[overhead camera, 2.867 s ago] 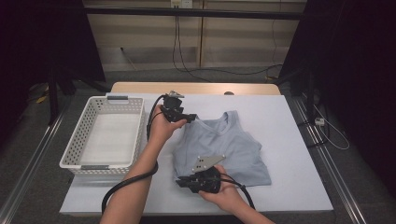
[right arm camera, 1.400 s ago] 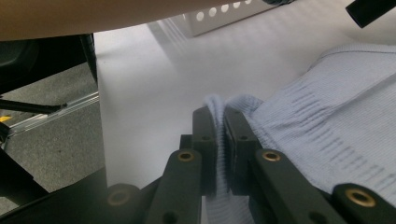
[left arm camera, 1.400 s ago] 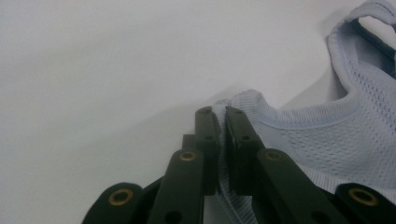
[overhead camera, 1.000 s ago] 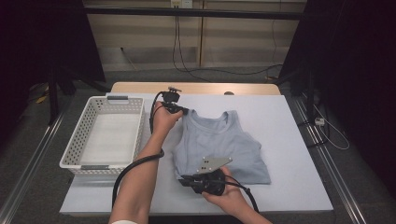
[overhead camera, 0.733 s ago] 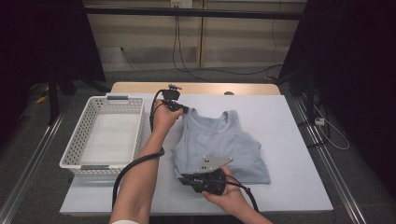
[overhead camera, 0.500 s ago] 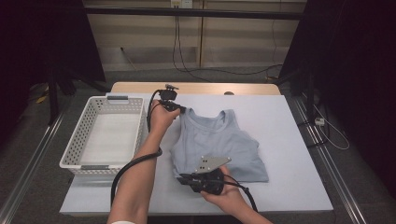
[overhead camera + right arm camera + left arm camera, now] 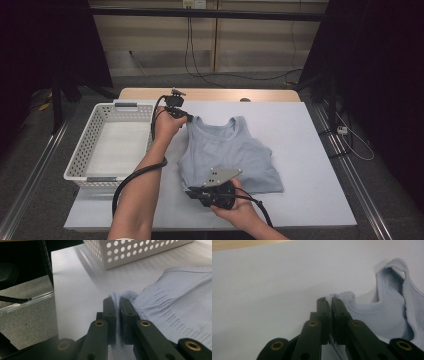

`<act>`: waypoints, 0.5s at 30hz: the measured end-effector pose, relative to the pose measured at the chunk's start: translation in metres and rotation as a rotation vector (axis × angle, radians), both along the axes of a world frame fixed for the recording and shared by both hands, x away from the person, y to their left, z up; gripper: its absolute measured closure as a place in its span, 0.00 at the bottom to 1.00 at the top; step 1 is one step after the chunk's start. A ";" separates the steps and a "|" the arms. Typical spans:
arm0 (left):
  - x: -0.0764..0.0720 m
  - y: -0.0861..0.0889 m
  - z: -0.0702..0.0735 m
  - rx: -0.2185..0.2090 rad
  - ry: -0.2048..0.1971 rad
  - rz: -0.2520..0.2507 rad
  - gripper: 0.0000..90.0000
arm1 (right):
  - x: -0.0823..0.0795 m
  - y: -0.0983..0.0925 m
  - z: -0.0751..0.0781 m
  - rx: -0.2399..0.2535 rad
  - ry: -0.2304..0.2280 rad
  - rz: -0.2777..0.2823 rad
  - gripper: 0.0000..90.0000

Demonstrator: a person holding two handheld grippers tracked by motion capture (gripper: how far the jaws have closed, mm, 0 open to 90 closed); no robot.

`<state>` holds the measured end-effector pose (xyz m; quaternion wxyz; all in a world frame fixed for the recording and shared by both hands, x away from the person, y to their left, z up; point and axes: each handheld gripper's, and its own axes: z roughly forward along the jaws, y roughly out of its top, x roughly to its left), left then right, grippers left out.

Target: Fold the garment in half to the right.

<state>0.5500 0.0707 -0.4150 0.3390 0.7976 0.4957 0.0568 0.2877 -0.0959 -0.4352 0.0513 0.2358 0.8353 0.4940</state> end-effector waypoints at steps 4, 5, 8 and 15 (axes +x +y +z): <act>0.000 0.001 0.005 0.036 0.002 0.000 0.96 | 0.000 0.002 0.001 0.003 -0.002 -0.004 0.95; 0.001 0.001 0.006 0.041 -0.001 0.002 0.96 | 0.000 0.003 0.001 0.004 -0.006 -0.003 0.95; 0.002 0.001 0.009 0.058 0.007 0.003 0.96 | -0.001 0.004 0.002 0.006 -0.012 -0.005 0.95; 0.003 0.004 0.015 0.073 0.009 0.010 0.96 | 0.001 0.005 0.003 0.016 -0.013 0.000 0.95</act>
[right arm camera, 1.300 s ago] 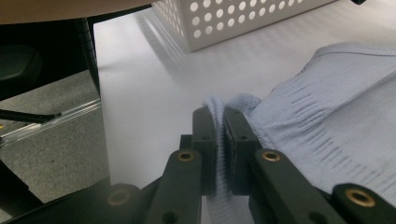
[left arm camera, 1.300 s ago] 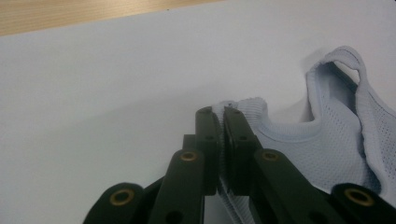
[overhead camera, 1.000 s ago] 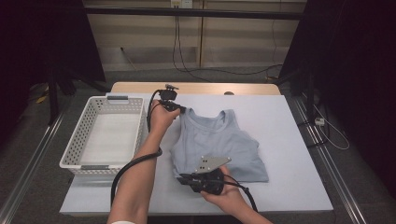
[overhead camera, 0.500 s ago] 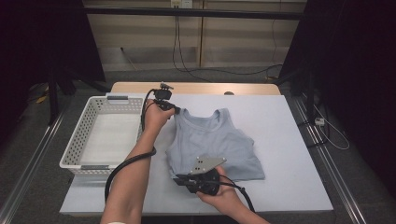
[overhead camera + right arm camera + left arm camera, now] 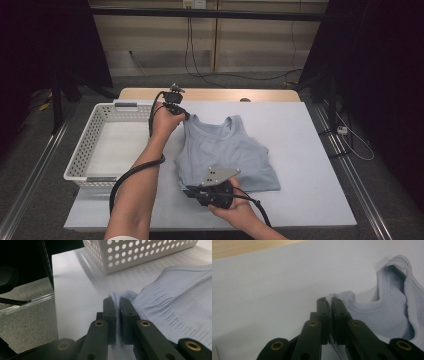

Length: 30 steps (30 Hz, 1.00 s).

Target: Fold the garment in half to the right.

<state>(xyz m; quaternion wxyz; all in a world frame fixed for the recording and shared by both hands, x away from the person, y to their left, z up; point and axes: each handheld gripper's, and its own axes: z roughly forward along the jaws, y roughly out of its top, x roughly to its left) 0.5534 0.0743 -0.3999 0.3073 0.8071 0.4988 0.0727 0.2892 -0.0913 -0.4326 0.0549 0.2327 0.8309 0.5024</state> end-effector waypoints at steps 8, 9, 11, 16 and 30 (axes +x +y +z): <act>0.003 0.005 0.007 0.016 -0.004 0.007 0.96 | 0.004 0.003 0.007 0.023 -0.003 0.005 0.95; 0.003 0.006 0.007 0.017 -0.004 0.010 0.96 | 0.005 0.004 0.008 0.026 -0.002 0.006 0.95; 0.004 0.009 0.007 0.014 0.002 0.013 0.96 | 0.006 0.005 0.008 0.030 -0.003 0.011 0.95; 0.006 0.013 0.008 0.019 0.010 0.015 0.96 | 0.009 0.007 0.009 0.049 0.013 0.011 0.95; 0.008 0.015 0.012 0.038 0.014 0.009 0.96 | 0.008 0.010 0.011 0.061 0.008 -0.003 0.95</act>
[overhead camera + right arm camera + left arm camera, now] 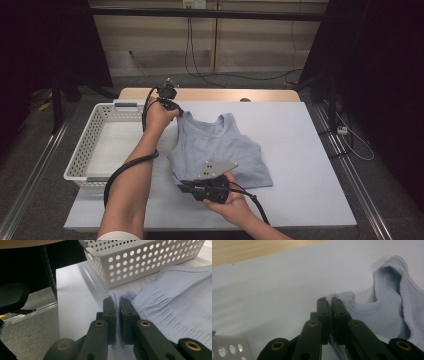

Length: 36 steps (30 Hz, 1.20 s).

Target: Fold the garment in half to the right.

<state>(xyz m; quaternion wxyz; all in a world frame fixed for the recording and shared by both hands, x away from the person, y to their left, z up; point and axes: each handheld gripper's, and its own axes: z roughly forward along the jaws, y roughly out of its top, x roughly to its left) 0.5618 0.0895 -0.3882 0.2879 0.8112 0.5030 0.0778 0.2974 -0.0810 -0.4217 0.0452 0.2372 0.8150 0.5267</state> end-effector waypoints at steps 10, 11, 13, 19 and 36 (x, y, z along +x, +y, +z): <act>-0.003 0.004 0.004 -0.001 0.004 -0.004 0.96 | -0.004 0.000 0.004 0.002 -0.010 -0.015 0.95; -0.004 0.005 0.005 0.001 0.003 -0.007 0.96 | -0.005 0.000 0.004 0.004 -0.009 -0.017 0.95; -0.005 0.007 0.007 0.001 -0.002 -0.007 0.96 | -0.006 0.001 0.004 0.002 -0.011 -0.018 0.95; -0.008 0.012 0.010 0.006 -0.007 -0.001 0.96 | -0.008 0.005 0.004 0.002 -0.013 -0.020 0.95; -0.007 0.021 0.009 0.017 -0.003 0.023 0.96 | -0.005 0.009 0.007 0.011 -0.020 -0.012 0.95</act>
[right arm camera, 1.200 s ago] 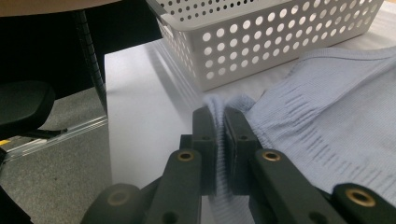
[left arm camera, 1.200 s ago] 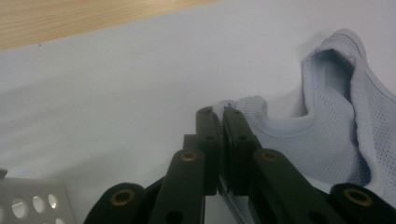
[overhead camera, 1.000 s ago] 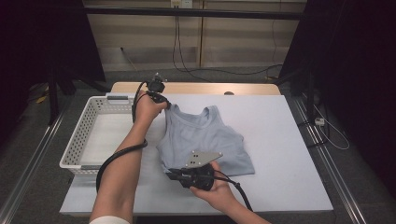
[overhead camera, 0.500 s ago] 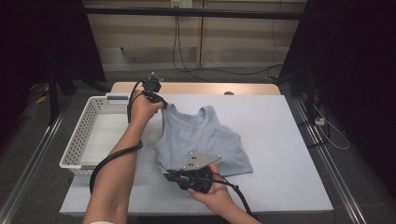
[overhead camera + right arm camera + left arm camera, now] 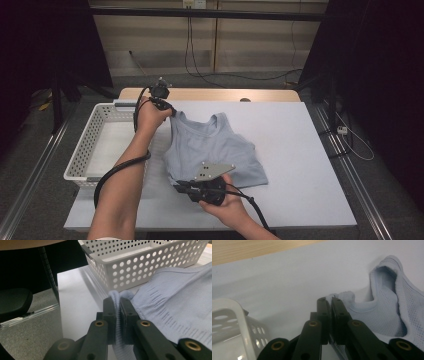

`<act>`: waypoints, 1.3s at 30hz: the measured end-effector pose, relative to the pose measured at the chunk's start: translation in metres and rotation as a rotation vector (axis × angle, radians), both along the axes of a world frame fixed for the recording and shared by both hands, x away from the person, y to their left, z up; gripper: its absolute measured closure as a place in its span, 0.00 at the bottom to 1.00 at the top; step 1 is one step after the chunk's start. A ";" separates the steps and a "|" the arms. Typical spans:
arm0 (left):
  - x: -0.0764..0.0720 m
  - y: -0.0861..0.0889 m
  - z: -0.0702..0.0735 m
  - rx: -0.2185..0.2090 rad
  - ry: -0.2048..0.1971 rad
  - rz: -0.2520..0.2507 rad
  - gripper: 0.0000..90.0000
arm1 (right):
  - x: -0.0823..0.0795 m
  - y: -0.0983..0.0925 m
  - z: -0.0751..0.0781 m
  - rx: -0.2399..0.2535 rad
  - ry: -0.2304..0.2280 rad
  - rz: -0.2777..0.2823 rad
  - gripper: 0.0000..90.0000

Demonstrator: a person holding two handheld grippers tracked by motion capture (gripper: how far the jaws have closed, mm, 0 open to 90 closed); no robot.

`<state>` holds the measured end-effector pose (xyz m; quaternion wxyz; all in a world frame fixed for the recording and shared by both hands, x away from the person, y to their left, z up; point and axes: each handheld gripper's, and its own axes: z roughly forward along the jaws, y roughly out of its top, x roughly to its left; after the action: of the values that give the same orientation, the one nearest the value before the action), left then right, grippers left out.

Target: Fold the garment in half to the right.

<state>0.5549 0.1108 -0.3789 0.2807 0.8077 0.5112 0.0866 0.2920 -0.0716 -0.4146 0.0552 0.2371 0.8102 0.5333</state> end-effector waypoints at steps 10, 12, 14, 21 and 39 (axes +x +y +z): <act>0.001 0.009 0.002 -0.003 -0.010 0.011 0.96 | 0.003 0.004 -0.001 -0.002 -0.006 0.006 0.95; 0.001 0.011 0.002 -0.005 -0.008 0.014 0.96 | 0.003 0.005 -0.001 -0.004 -0.007 0.009 0.95; 0.000 0.011 0.002 -0.009 -0.008 0.018 0.96 | 0.003 0.006 -0.001 -0.010 -0.008 0.016 0.95; 0.000 0.015 0.002 -0.003 -0.005 0.021 0.96 | 0.004 0.008 0.000 -0.005 0.001 0.016 0.95; -0.002 0.025 0.015 0.005 -0.019 0.039 0.96 | 0.006 0.011 0.012 0.023 -0.015 0.028 0.95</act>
<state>0.5527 0.1360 -0.3639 0.2819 0.7975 0.5238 0.1010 0.2983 -0.0602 -0.4023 0.0512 0.2223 0.8067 0.5451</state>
